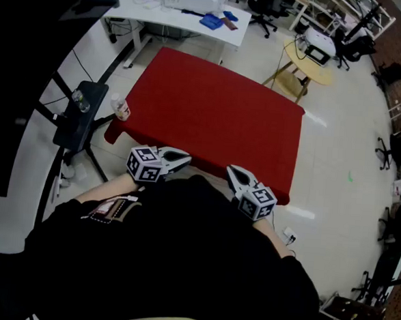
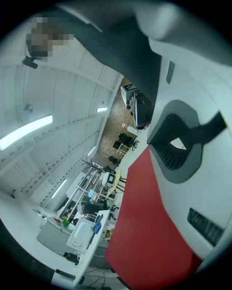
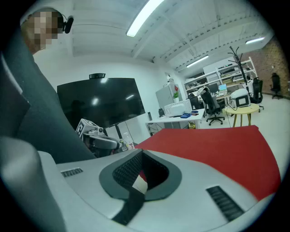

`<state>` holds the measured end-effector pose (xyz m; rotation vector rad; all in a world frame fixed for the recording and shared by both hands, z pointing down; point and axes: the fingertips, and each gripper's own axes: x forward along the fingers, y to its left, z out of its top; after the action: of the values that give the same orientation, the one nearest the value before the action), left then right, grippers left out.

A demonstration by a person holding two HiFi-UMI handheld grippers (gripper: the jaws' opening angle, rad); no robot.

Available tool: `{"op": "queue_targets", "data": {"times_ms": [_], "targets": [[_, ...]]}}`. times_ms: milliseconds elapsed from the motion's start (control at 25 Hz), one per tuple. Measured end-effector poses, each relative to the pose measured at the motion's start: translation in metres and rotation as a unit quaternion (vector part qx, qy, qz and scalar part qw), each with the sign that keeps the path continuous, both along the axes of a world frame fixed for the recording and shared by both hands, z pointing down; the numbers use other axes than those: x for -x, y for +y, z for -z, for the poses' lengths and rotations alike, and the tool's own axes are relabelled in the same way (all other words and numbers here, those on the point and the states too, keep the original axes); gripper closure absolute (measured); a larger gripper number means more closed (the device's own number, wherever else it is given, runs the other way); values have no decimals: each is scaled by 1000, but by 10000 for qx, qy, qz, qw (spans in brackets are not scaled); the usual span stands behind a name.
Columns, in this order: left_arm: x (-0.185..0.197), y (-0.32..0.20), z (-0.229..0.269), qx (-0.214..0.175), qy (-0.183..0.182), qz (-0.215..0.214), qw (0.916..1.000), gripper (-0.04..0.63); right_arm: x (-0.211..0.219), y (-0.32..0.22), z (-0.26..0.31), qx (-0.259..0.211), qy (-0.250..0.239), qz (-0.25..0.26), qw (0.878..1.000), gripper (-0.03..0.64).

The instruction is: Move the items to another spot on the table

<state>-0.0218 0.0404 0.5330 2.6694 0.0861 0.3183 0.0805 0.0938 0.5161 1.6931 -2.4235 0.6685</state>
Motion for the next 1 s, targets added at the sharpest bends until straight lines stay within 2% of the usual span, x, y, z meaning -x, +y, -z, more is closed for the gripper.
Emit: {"op": "queue_targets", "data": {"times_ms": [160,280,560,720,1000], "targets": [[32,-26,4,8,77,156,9998,588,24,-21,-7,50,30,129,9999,612],[69,-49,-1,39,34,249,9997,588,53,-44,-12,-11,103,160,9998,612],[169,-110,-26,53,-347,639,9973,588,132,-108,-26,-124,26,349,9993,612],[202,-148,-39,-51,-560,1238,9907,588,149,-137,-21,-231,52,628,9977,612],[213,-181,-43,-474,-726,2075,9744,588,158,-169,-28,-293,-13,1202,9923,612]]}}
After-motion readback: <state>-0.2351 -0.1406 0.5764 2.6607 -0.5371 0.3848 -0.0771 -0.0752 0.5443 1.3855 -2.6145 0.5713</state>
